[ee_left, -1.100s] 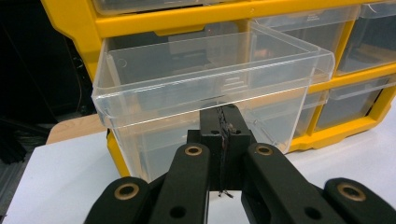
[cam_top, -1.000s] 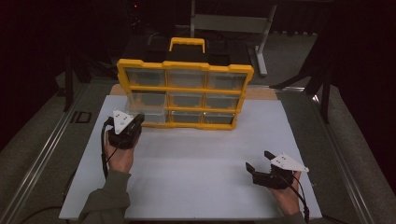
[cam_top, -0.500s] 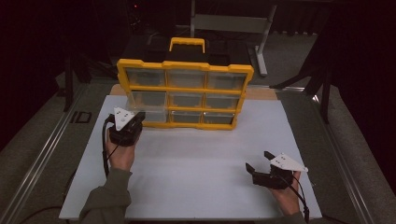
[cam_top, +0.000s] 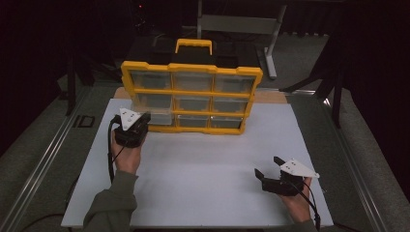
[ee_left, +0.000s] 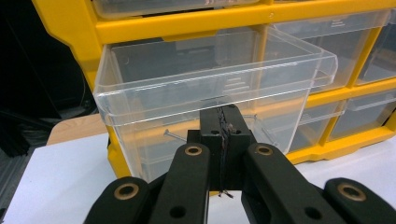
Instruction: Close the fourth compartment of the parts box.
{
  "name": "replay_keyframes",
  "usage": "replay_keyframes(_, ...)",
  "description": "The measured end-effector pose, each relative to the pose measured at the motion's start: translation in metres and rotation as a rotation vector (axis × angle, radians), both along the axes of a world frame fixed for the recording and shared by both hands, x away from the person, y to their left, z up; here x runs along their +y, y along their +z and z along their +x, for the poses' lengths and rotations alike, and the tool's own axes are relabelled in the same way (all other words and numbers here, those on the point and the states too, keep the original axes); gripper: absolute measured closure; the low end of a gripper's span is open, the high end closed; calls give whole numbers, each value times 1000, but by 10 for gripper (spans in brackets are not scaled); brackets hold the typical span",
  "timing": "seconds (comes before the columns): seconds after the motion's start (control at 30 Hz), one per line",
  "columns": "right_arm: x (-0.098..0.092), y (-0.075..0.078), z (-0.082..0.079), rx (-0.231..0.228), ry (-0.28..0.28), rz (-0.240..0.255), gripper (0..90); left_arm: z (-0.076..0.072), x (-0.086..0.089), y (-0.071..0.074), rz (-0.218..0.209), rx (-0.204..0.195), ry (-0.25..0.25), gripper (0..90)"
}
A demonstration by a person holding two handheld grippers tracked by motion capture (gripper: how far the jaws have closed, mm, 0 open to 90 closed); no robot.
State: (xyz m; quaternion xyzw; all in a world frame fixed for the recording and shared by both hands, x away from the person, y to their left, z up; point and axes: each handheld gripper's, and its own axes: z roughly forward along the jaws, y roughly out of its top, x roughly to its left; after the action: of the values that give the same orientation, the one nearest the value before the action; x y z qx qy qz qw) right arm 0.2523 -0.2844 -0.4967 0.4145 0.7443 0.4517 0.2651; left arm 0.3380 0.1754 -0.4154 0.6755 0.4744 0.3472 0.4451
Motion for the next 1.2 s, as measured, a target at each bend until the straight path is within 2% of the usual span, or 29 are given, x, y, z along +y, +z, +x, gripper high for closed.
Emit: replay_keyframes(1.2, 0, 0, 0, 2, 4, 7, 140, 19, -11, 1, 3, 6, 8, 900)
